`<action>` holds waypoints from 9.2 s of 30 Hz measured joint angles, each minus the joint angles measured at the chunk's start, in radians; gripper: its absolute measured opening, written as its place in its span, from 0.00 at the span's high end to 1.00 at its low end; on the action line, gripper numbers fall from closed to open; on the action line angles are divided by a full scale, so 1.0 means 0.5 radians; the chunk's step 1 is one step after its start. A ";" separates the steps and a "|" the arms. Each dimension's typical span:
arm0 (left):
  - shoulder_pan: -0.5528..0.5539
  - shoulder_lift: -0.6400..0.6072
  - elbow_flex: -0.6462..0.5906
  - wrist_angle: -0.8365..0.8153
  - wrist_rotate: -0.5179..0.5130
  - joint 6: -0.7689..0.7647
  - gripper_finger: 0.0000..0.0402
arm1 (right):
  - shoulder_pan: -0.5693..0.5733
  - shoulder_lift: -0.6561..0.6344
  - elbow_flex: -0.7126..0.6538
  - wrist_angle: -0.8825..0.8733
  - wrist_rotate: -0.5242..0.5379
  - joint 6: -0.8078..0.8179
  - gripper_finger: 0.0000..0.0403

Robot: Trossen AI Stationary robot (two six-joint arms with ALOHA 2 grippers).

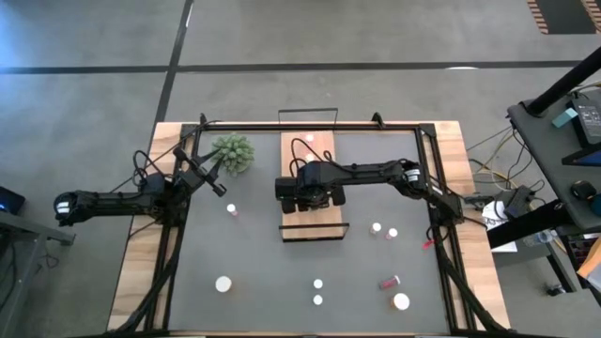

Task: Pick and place medicine bottles onto shelf by color
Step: Put the top blue pill bottle on the shelf, then put the right pink pill bottle aligned with the other pink pill bottle on the shelf

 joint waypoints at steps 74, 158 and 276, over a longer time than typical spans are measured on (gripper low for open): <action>0.000 0.000 -0.001 0.000 0.000 0.000 0.82 | 0.023 0.003 -0.049 0.078 -0.053 -0.146 0.70; 0.000 0.001 0.000 0.000 0.000 0.000 0.82 | 0.778 -1.739 -2.220 0.389 -0.111 3.262 0.42; 0.000 0.001 0.000 0.000 0.001 0.000 0.82 | -0.897 -0.686 -1.010 0.435 -0.002 0.102 0.72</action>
